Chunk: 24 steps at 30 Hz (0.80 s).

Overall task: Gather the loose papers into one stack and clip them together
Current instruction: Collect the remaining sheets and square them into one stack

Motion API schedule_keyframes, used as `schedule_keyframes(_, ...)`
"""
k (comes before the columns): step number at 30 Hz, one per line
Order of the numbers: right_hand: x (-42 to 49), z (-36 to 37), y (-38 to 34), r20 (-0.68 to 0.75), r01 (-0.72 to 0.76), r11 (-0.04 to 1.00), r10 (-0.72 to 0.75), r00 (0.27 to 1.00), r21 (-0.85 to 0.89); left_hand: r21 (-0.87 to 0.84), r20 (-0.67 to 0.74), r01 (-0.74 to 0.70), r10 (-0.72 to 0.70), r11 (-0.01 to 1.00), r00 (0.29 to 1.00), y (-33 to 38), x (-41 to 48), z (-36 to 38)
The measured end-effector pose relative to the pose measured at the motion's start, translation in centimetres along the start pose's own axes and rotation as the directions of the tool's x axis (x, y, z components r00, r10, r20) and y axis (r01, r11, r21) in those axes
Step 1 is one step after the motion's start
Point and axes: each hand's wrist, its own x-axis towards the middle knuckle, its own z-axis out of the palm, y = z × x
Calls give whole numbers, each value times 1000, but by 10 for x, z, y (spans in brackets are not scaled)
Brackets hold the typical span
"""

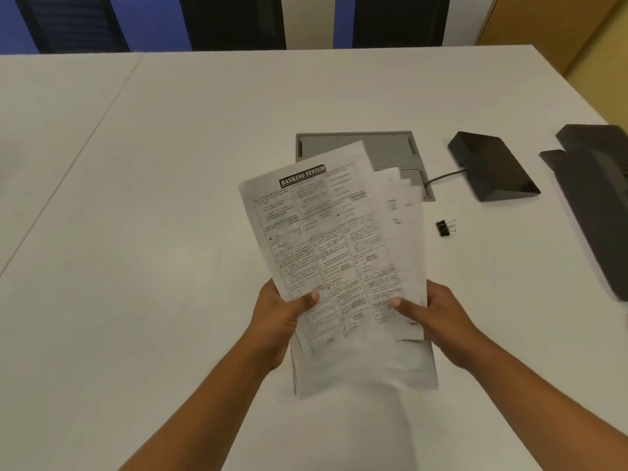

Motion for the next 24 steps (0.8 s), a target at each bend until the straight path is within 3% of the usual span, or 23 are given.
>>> schedule_keyframes(3,12,-1,-4,-86,64,998,-66,994,-25,81,-30,-109,111,991,993,6,4,10)
schedule_keyframes(10,15,4,-16,-111,218,975,-220,969,-31,211,-42,-315,331,925,943,16,9,16)
schedule_keyframes(18,13,7,-2,-108,218,972,-227,968,-87,226,-38,-303,319,926,947,5,11,12)
schedule_keyframes(24,13,13,10,-119,226,959,-248,961,-170,268,63,-269,262,925,963,-3,10,1)
